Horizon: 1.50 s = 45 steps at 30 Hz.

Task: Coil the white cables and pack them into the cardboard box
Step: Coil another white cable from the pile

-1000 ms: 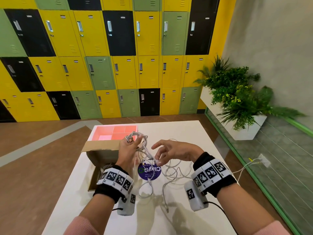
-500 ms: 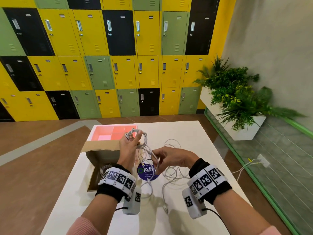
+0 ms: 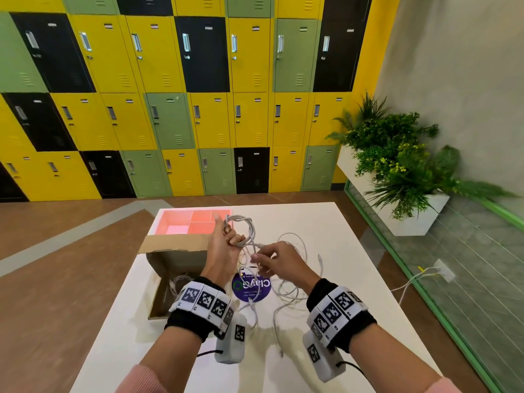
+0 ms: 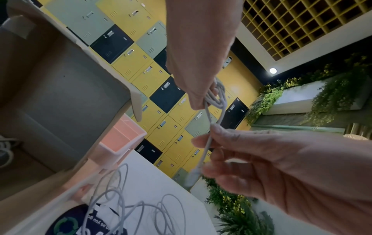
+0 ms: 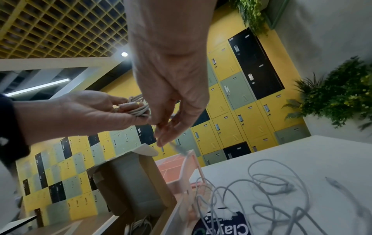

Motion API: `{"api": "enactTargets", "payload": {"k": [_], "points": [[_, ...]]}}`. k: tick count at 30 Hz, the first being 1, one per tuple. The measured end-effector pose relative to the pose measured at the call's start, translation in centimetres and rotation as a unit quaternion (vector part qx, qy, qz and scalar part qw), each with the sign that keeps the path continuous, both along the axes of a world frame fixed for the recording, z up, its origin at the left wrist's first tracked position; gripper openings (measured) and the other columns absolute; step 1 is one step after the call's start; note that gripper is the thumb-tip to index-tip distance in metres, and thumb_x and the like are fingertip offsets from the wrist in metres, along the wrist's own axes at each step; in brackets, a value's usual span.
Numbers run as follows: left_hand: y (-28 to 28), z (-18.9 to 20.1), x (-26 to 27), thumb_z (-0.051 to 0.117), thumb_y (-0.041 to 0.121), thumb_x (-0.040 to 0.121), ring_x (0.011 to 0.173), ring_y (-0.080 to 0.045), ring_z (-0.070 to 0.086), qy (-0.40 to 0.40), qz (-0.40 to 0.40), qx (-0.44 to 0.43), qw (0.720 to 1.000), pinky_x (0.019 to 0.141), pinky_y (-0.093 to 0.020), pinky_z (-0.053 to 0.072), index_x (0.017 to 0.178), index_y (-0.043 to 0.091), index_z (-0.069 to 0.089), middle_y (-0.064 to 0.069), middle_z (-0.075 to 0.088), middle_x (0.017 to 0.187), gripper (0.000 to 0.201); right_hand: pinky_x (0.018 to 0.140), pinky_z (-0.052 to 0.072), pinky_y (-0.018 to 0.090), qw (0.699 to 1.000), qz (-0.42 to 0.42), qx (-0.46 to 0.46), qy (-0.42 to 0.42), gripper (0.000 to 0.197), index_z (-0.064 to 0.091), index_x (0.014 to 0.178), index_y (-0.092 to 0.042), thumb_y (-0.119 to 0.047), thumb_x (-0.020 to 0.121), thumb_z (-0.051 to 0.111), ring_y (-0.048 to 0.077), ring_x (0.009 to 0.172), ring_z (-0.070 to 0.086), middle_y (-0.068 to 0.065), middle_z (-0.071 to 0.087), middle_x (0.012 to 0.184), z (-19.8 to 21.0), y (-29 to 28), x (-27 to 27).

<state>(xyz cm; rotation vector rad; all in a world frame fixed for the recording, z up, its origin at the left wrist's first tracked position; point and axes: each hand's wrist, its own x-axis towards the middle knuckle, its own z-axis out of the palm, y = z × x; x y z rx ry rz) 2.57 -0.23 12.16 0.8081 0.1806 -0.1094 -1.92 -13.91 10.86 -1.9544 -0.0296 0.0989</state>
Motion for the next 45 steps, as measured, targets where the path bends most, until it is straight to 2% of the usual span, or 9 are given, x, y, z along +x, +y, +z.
{"api": "enactTargets", "payload": {"k": [7, 13, 16, 22, 27, 30, 35, 40, 45], "points": [[-0.6, -0.3, -0.5, 0.034, 0.04, 0.101, 0.051, -0.011, 0.032, 0.006, -0.04, -0.023, 0.999, 0.075, -0.028, 0.045, 0.068, 0.015, 0.037, 0.004, 0.031, 0.048, 0.042, 0.074, 0.054, 0.022, 0.988, -0.071, 0.133, 0.027, 0.019, 0.069, 0.103, 0.004, -0.006, 0.088, 0.063, 0.016, 0.079, 0.067, 0.01, 0.067, 0.085, -0.5, 0.2, 0.5], [-1.1, -0.8, 0.0, 0.039, 0.039, 0.1, 0.055, -0.012, 0.039, 0.007, -0.028, 0.024, 0.999, 0.064, -0.027, 0.052, 0.074, 0.01, 0.044, -0.001, 0.036, 0.051, 0.039, 0.092, 0.047, 0.033, 0.971, -0.008, 0.233, 0.053, 0.016, 0.072, 0.095, -0.01, -0.014, 0.089, 0.057, 0.017, 0.106, 0.064, 0.011, 0.07, 0.104, 1.4, 0.1, 0.5], [-1.0, -1.7, 0.2, 0.042, 0.045, 0.096, 0.069, -0.019, 0.051, -0.009, -0.073, 0.065, 0.995, 0.083, -0.034, 0.052, 0.083, 0.003, 0.049, -0.013, 0.045, 0.067, 0.044, 0.088, 0.05, 0.031, 0.977, -0.054, 0.202, 0.03, 0.029, 0.072, 0.099, -0.004, -0.029, 0.089, 0.064, 0.016, 0.099, 0.067, 0.013, 0.072, 0.104, 1.4, 0.1, 0.6], [-1.4, -1.3, -1.5, 0.035, 0.038, 0.098, 0.065, -0.01, 0.065, -0.091, -0.157, 0.142, 0.973, 0.079, -0.029, 0.052, 0.099, -0.003, 0.054, -0.002, 0.062, 0.063, 0.044, 0.068, 0.042, 0.021, 0.968, -0.152, 0.198, -0.002, 0.012, 0.072, 0.096, -0.008, -0.009, 0.086, 0.065, 0.01, 0.074, 0.058, 0.006, 0.068, 0.08, 0.8, 0.3, 0.9], [-0.9, -0.7, -1.9, 0.046, 0.023, 0.098, 0.107, -0.03, 0.064, -0.119, -0.196, 0.174, 0.958, 0.092, -0.033, 0.053, 0.118, -0.006, 0.053, -0.023, 0.067, 0.111, 0.036, 0.062, 0.042, 0.017, 0.968, -0.168, 0.187, 0.005, 0.019, 0.07, 0.101, -0.008, -0.006, 0.083, 0.067, 0.007, 0.071, 0.059, 0.001, 0.067, 0.079, 1.0, 0.0, 1.0], [-1.2, -0.7, -1.7, 0.052, 0.022, 0.096, 0.105, -0.034, 0.065, -0.109, -0.133, 0.224, 0.959, 0.085, -0.034, 0.056, 0.117, -0.003, 0.052, -0.026, 0.065, 0.112, 0.033, 0.062, 0.043, 0.017, 0.965, -0.183, 0.188, 0.003, 0.014, 0.069, 0.095, -0.012, -0.005, 0.084, 0.064, 0.011, 0.073, 0.06, 0.001, 0.067, 0.079, 1.1, 0.2, 1.1], [-1.4, -1.5, -1.2, 0.064, 0.054, 0.08, 0.097, -0.034, 0.067, -0.124, -0.095, 0.326, 0.933, 0.089, -0.057, 0.051, 0.1, 0.016, 0.057, -0.019, 0.07, 0.099, 0.043, 0.067, 0.047, 0.019, 0.959, -0.201, 0.199, 0.011, 0.01, 0.071, 0.088, -0.004, -0.003, 0.083, 0.063, 0.017, 0.078, 0.063, 0.009, 0.069, 0.081, 0.9, 0.4, 1.6], [-1.9, -0.8, -1.5, 0.05, 0.028, 0.098, 0.075, -0.018, 0.07, -0.136, -0.103, 0.34, 0.925, 0.077, -0.034, 0.058, 0.101, 0.007, 0.055, -0.014, 0.069, 0.082, 0.022, 0.062, 0.048, 0.017, 0.95, -0.199, 0.239, 0.023, 0.014, 0.069, 0.089, -0.003, -0.01, 0.092, 0.057, 0.013, 0.069, 0.062, 0.008, 0.066, 0.076, 1.1, 0.6, 1.2], [-1.8, -0.9, -1.2, 0.05, 0.028, 0.097, 0.076, -0.021, 0.069, -0.111, -0.129, 0.328, 0.929, 0.081, -0.038, 0.057, 0.108, 0.0, 0.056, -0.013, 0.07, 0.08, 0.03, 0.058, 0.04, 0.019, 0.958, -0.201, 0.202, 0.043, 0.015, 0.068, 0.093, -0.011, -0.014, 0.093, 0.054, 0.006, 0.066, 0.054, -0.003, 0.063, 0.071, 1.6, 0.6, 0.6]]}}
